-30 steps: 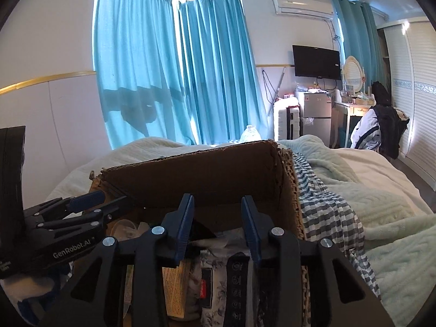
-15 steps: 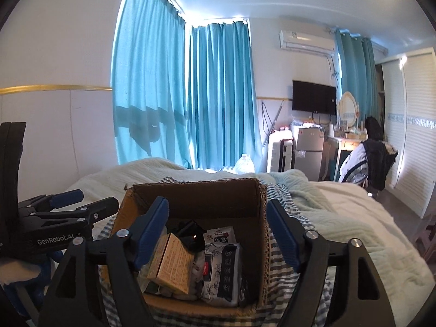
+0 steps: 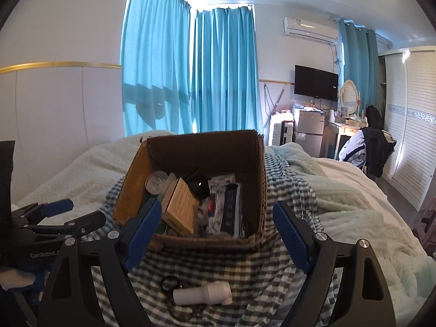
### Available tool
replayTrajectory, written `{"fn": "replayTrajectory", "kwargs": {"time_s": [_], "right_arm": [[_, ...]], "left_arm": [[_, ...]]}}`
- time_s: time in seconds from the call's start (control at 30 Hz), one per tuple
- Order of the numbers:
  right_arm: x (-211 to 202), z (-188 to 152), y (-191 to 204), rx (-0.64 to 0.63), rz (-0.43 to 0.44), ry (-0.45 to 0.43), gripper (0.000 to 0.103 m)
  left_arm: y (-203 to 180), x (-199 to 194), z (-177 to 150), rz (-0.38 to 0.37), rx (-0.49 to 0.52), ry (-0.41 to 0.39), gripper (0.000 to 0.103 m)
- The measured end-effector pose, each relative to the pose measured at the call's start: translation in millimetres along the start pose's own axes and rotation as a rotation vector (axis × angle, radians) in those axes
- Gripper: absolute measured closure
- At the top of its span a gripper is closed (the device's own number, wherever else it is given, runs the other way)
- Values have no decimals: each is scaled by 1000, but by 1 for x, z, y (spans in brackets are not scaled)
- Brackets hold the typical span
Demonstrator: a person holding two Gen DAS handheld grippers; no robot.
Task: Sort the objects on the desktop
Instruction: 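Lower the left gripper to the black hair tie while the right lowers to the white cylinder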
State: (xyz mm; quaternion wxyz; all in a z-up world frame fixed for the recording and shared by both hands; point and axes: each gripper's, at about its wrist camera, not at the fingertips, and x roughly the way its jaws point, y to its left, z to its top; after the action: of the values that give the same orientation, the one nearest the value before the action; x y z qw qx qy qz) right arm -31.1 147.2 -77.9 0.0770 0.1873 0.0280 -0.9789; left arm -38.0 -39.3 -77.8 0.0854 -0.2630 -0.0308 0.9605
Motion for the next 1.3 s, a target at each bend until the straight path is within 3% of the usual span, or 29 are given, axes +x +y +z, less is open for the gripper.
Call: {"fn": "replayTrajectory", "kwargs": {"time_s": [0.3, 0.53, 0.8, 0.9, 1.0, 1.3], "right_arm": [[4, -35, -21, 10, 35, 78, 19], [21, -65, -36, -32, -3, 200, 19], [49, -93, -24, -119, 29, 355, 25], [61, -103, -24, -110, 45, 411, 26], [81, -116, -26, -95, 31, 488, 26], [121, -140, -17, -152, 38, 626, 26]], "left_arm": [[-10, 8, -29, 65, 46, 65, 8], [-28, 41, -48, 45, 78, 128, 8], [-34, 84, -75, 45, 128, 253, 16], [-30, 106, -85, 56, 124, 339, 16], [-29, 119, -91, 49, 119, 380, 24], [-44, 149, -98, 35, 164, 400, 29]]}}
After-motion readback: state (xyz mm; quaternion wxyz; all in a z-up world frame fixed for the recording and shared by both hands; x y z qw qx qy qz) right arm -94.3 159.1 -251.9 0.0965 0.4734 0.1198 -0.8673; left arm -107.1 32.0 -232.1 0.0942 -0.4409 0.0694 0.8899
